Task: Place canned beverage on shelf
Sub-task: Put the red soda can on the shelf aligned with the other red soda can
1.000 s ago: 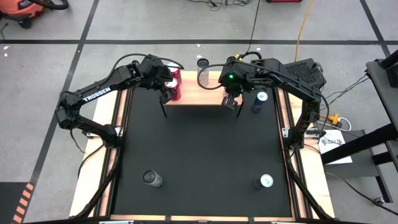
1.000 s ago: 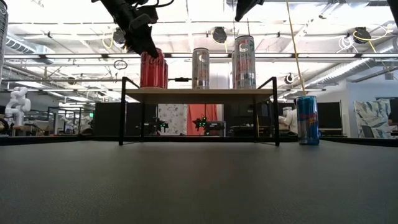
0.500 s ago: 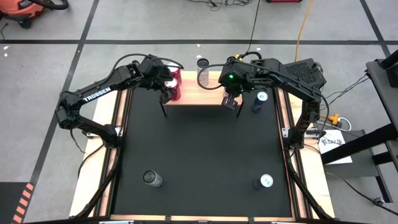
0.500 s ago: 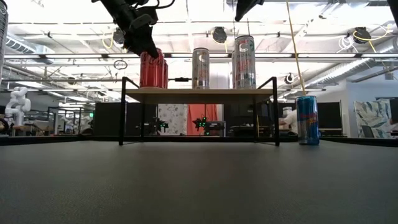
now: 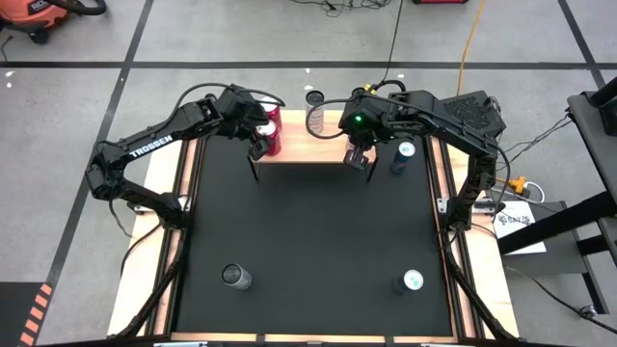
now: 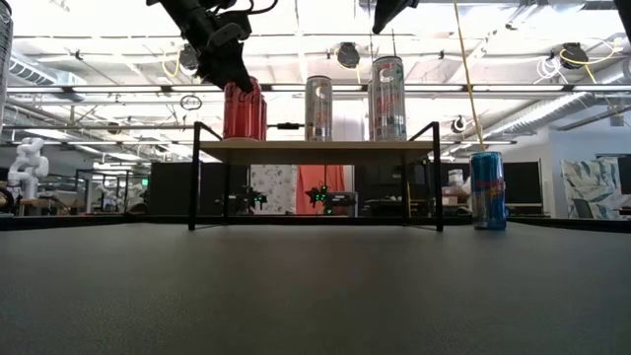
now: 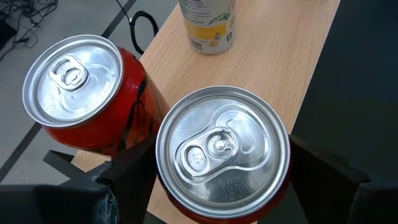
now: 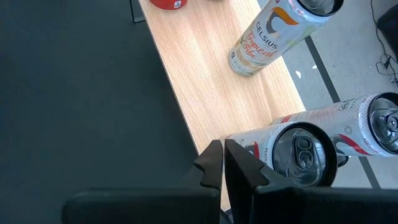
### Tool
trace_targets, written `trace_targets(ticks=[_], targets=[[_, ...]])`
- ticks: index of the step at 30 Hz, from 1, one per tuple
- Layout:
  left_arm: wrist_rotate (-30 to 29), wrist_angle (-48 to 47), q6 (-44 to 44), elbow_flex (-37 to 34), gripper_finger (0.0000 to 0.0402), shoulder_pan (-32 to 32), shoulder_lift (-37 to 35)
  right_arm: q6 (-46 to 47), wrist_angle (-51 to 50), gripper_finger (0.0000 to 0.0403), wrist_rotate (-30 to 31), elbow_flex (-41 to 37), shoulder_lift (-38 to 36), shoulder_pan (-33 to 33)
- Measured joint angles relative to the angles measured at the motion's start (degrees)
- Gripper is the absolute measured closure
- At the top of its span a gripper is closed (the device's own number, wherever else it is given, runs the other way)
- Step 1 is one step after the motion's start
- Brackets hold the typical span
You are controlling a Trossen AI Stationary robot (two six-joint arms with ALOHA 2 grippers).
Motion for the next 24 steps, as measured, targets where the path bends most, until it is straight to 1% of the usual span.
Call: trace_targets(ticks=[24], targets=[[-1.3,0.2,-1.0,0.0,0.0085,0.0,0.0,0.0,0.0,0.0403,0.0,0.0,0.0,0.0]])
